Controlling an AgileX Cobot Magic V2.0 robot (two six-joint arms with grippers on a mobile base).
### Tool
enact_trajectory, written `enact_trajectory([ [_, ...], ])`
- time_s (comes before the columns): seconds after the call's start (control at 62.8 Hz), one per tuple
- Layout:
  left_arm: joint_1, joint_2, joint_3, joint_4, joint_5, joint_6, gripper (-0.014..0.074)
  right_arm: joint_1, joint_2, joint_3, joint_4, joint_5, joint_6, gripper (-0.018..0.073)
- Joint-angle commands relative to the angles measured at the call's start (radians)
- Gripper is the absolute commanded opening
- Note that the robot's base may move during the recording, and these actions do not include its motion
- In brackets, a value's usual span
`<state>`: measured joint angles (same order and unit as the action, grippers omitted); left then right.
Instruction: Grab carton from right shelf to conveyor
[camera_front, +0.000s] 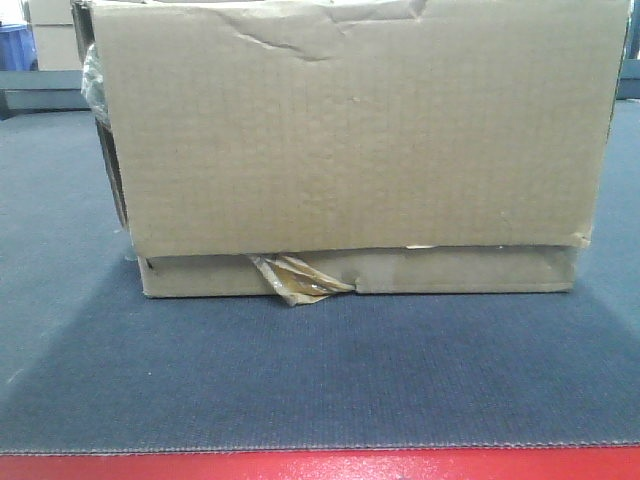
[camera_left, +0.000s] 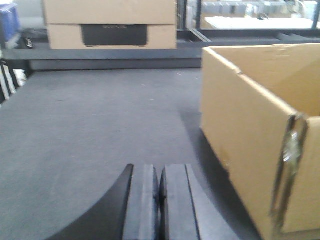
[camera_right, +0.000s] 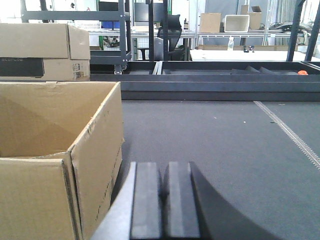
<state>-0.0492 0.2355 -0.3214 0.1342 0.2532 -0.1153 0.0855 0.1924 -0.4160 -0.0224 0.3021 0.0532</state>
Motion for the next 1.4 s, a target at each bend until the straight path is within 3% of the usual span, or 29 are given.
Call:
enact_trajectory([
  [0.0, 0.033, -0.065, 0.070, -0.028, -0.034, 0.014, 0.0001, -0.003, -0.004, 0.002, -0.009, -0.026, -0.002, -0.0067],
  [0.271, 0.093, -0.235, 0.321, -0.067, -0.220, 0.014, 0.0001, -0.003, -0.004, 0.002, -0.009, -0.026, -0.002, -0.0067],
  [0.351, 0.094, -0.235, 0.321, -0.077, -0.160, 0.014, 0.0001, -0.003, -0.006, 0.002, -0.009, -0.026, -0.002, -0.0067],
  [1.386, 0.095, -0.235, 0.321, -0.077, -0.173, 0.014, 0.0001, -0.003, -0.006, 0.002, -0.009, -0.026, -0.002, -0.0067],
])
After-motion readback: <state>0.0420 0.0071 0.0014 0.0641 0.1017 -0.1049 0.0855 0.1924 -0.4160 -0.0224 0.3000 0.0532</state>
